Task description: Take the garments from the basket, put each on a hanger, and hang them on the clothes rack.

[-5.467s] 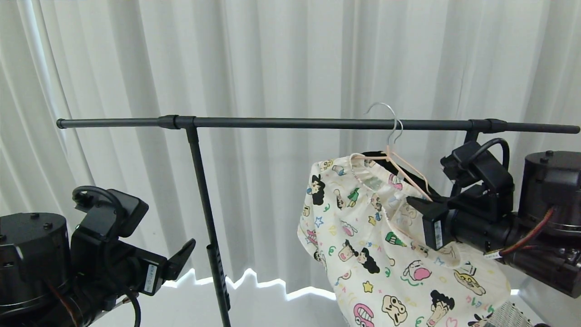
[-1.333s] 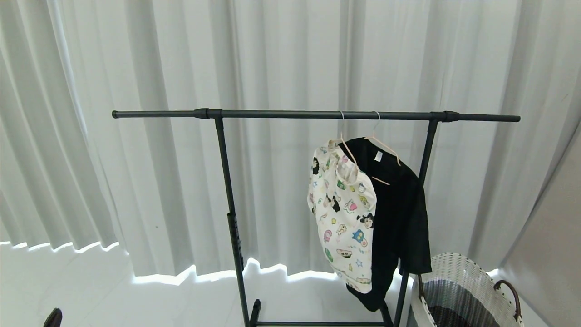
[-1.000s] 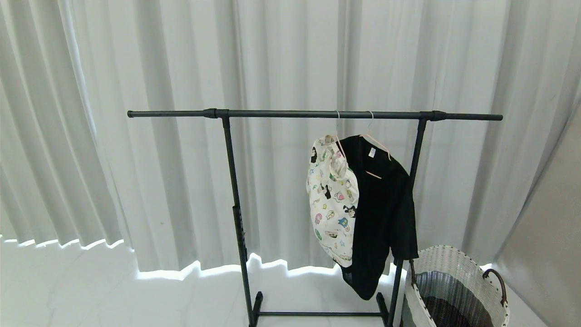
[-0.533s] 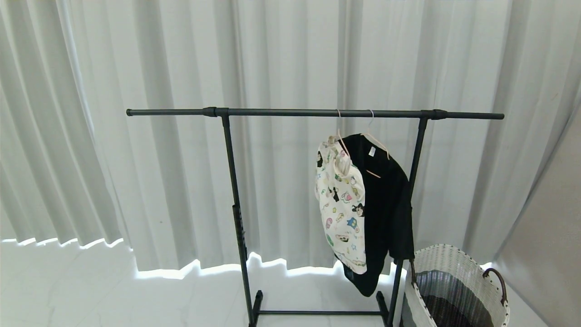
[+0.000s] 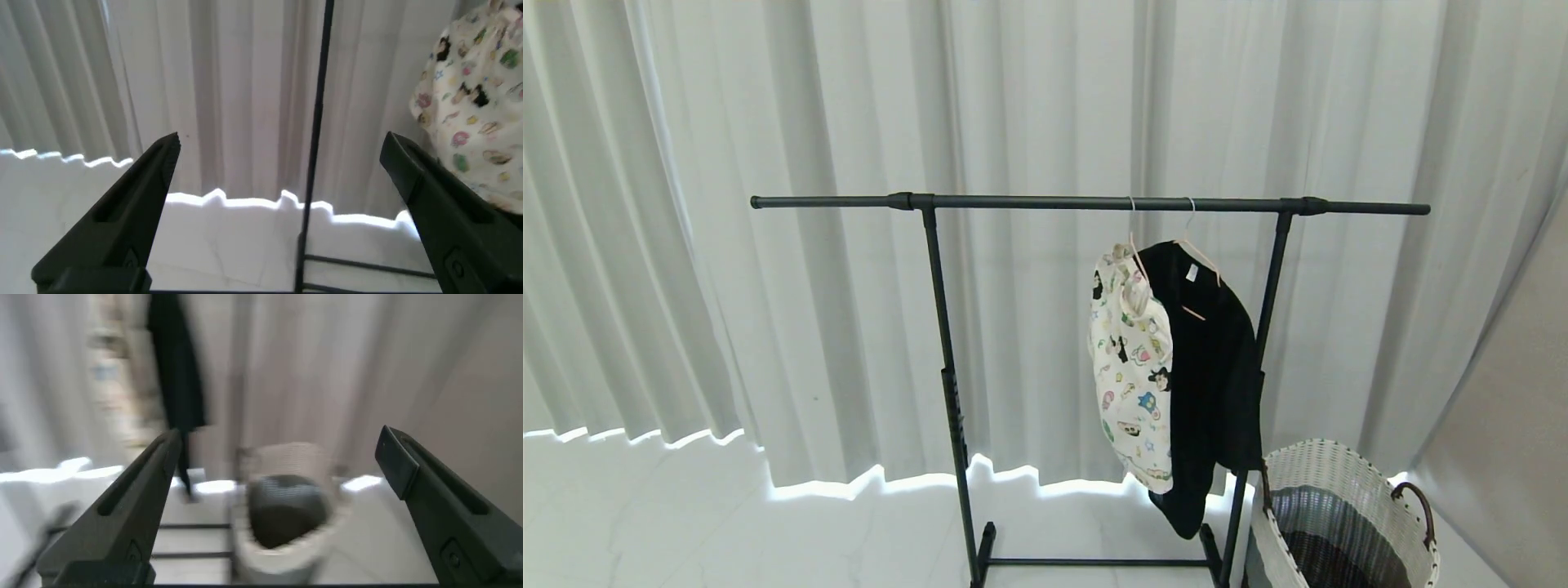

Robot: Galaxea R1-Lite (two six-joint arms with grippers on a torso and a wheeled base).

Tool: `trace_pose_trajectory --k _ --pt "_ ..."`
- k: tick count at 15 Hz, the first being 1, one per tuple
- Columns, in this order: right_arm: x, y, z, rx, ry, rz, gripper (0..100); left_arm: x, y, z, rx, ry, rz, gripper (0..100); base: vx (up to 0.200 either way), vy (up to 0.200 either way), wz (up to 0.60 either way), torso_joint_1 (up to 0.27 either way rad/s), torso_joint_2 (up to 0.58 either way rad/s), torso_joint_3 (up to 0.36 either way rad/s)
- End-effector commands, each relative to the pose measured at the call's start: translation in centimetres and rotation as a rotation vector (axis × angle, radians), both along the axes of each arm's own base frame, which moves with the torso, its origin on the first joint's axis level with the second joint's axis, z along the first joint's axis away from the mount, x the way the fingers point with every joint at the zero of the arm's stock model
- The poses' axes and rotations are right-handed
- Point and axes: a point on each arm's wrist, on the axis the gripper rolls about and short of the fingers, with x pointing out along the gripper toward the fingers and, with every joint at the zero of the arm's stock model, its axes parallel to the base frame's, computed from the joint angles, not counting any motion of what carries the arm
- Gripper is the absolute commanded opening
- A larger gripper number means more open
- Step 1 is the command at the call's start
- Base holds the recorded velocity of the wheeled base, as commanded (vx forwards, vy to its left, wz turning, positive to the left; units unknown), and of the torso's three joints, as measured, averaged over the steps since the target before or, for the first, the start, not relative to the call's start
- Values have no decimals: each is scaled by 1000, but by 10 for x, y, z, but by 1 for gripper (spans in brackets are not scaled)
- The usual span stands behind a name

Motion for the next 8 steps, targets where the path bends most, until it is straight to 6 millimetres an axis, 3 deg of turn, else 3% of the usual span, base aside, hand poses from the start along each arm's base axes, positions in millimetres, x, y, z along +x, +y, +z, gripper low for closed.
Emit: trace_pose_trajectory --k 1,4,8 --pt "0 0 -2 3 19 -4 100 0 0 0 -29 -4 0 100 0 0 0 0 0 0" --pt "1 0 -2 19 19 -18 100 0 0 0 -51 -7 2 100 0 0 0 0 0 0" --pt "1 -1 -2 28 18 -39 100 0 0 0 61 8 -11 100 0 0 0 0 0 0"
